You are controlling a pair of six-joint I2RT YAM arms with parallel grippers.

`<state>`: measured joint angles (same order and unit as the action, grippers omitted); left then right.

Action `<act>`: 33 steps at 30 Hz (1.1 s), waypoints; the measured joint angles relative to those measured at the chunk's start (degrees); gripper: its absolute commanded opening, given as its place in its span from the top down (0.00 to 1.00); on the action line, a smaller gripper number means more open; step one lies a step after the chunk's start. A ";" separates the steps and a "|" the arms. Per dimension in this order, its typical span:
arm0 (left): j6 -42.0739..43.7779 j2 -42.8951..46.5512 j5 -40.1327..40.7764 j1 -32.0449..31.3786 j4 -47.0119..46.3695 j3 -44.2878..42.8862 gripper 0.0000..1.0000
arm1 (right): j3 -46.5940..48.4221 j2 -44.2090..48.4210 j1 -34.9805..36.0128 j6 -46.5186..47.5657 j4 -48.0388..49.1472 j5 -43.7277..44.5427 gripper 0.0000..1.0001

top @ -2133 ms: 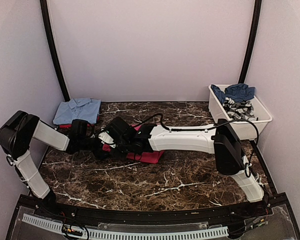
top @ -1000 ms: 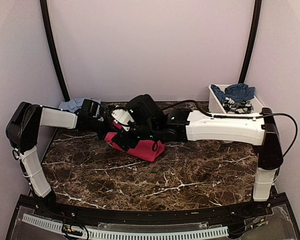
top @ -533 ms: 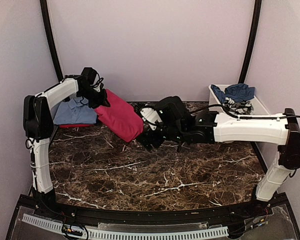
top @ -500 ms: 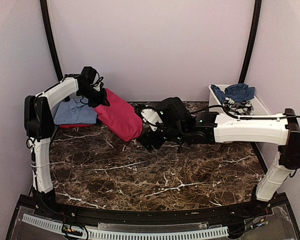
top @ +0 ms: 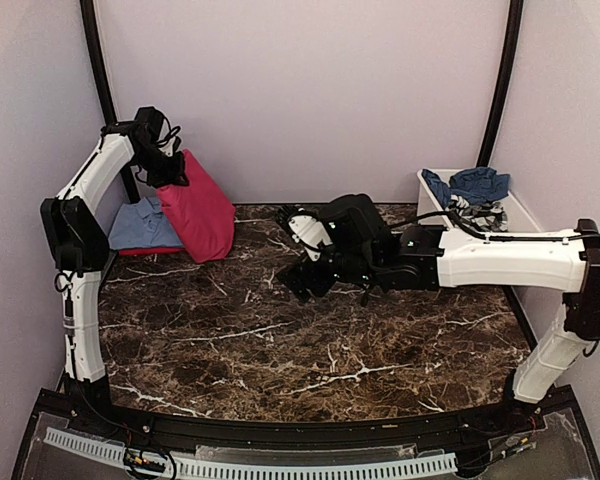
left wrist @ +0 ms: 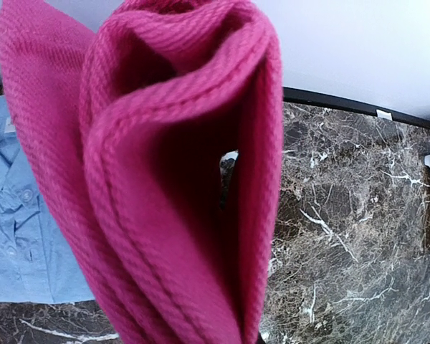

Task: Fold and stack the mixed laundry pile
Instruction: Place the square-folded trousers at the corner of the board.

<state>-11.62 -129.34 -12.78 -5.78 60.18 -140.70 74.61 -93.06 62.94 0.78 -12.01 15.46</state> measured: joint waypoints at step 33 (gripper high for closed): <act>7.63 -4.28 2.89 13.46 -6.08 0.72 0.96 | 3.50 -4.31 -0.59 0.02 -0.02 -1.99 0.07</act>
<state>-3.99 -133.62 -9.89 7.68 54.11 -139.98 78.11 -97.36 62.35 0.80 -12.03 13.47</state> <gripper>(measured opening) 0.092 0.926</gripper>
